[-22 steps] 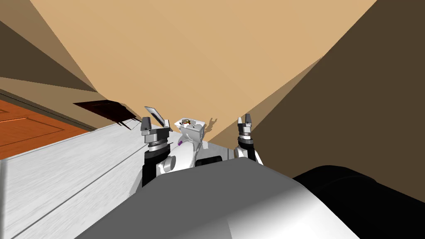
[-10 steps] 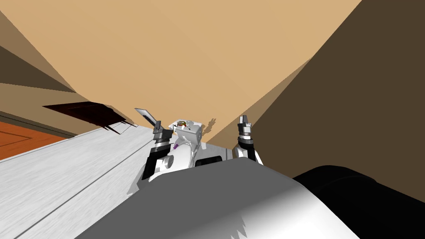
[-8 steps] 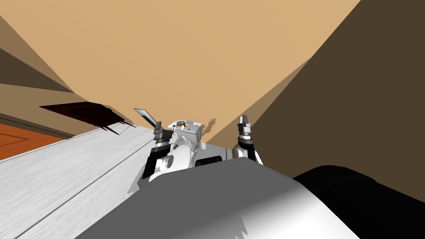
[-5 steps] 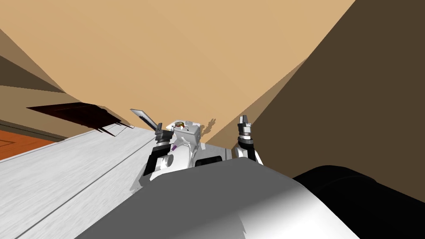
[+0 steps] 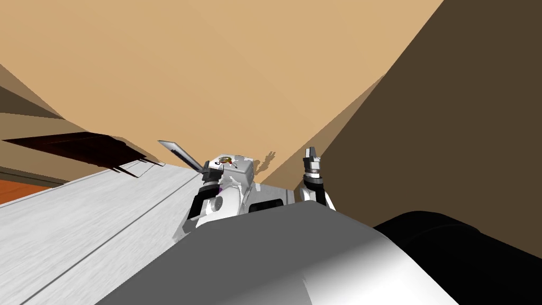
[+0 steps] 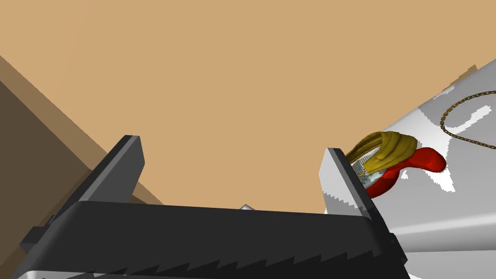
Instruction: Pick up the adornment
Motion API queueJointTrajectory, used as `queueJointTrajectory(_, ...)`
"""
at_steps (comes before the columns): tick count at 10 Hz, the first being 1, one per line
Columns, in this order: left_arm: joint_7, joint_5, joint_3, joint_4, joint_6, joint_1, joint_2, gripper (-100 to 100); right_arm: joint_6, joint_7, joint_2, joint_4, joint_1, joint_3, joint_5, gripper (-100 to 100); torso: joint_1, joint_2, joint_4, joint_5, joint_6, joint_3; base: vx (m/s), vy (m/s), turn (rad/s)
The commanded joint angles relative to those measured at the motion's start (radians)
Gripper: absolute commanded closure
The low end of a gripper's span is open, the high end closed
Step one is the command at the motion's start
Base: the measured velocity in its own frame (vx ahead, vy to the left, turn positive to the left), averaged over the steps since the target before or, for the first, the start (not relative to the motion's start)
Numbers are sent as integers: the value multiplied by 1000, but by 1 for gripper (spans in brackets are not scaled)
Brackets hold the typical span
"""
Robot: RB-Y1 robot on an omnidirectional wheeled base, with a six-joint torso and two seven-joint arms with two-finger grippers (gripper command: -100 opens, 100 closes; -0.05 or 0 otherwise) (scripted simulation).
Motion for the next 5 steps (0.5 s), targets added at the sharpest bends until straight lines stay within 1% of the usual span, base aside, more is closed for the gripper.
queueJointTrajectory(1, 22, 33, 11, 45, 22, -18, 4, -100, 0, 0, 0, 0, 0, 0, 0, 0, 0, 0, 0, 0, 0, 0, 19, -23, -65)
queueJointTrajectory(5, 59, 99, 29, 128, 76, -50, -15, -100, 0, 0, 0, 0, 0, 0, 0, 0, -1, 0, 0, 0, 0, 0, 16, -30, -54)
